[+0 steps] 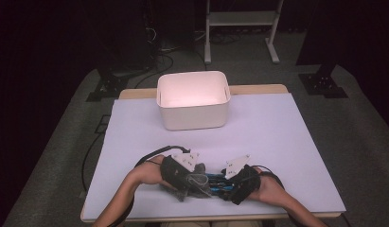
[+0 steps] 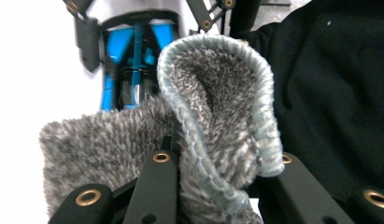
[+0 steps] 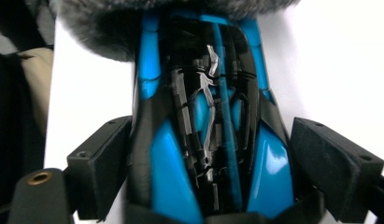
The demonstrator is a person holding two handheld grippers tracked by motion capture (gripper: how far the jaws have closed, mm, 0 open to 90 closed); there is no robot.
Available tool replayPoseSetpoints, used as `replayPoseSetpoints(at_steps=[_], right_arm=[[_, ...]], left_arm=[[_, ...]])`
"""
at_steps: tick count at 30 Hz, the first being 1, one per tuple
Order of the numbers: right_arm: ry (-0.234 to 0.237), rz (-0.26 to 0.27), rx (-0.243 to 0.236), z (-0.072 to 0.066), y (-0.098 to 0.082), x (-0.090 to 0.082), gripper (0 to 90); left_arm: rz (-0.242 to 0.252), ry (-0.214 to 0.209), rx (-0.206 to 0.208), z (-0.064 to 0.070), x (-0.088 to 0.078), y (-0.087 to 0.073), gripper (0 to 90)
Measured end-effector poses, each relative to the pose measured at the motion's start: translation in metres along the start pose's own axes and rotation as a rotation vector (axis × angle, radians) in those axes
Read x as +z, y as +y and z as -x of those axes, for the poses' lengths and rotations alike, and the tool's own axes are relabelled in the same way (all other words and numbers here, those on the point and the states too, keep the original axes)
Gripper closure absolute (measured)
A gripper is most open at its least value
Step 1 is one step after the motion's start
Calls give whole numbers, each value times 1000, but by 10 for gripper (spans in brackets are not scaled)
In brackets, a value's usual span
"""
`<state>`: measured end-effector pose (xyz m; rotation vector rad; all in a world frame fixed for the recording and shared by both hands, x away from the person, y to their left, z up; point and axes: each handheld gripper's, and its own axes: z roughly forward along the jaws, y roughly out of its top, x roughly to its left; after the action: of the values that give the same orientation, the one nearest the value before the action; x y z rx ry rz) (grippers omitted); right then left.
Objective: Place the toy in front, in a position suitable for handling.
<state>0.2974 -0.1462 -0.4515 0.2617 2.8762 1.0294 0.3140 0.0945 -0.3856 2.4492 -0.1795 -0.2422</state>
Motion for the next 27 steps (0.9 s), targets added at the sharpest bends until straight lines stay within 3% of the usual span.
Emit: replayPoseSetpoints(at_steps=[4, 6, 10, 15, 20, 22, 27], right_arm=[[43, 32, 36, 5, -3, 4, 141], [74, 55, 29, 6, -3, 2, 225], [42, 39, 8, 8, 1, 4, 229], [27, 54, 39, 22, -1, 3, 230], [33, 35, -6, 27, 0, 1, 230], [30, 19, -11, 28, 0, -1, 230], [57, 36, 34, 34, -7, -3, 229]], left_arm=[[7, 0, -13, -1, -4, -3, 748], [26, 4, -15, -1, -7, -4, 754], [43, 2, -13, -1, -16, -6, 776], [89, 3, -11, 0, -28, -7, 780], [117, 45, -3, -1, -42, -5, 780], [134, 42, -5, -1, -47, -3, 780], [124, 41, 2, -4, -45, 3, 779]])
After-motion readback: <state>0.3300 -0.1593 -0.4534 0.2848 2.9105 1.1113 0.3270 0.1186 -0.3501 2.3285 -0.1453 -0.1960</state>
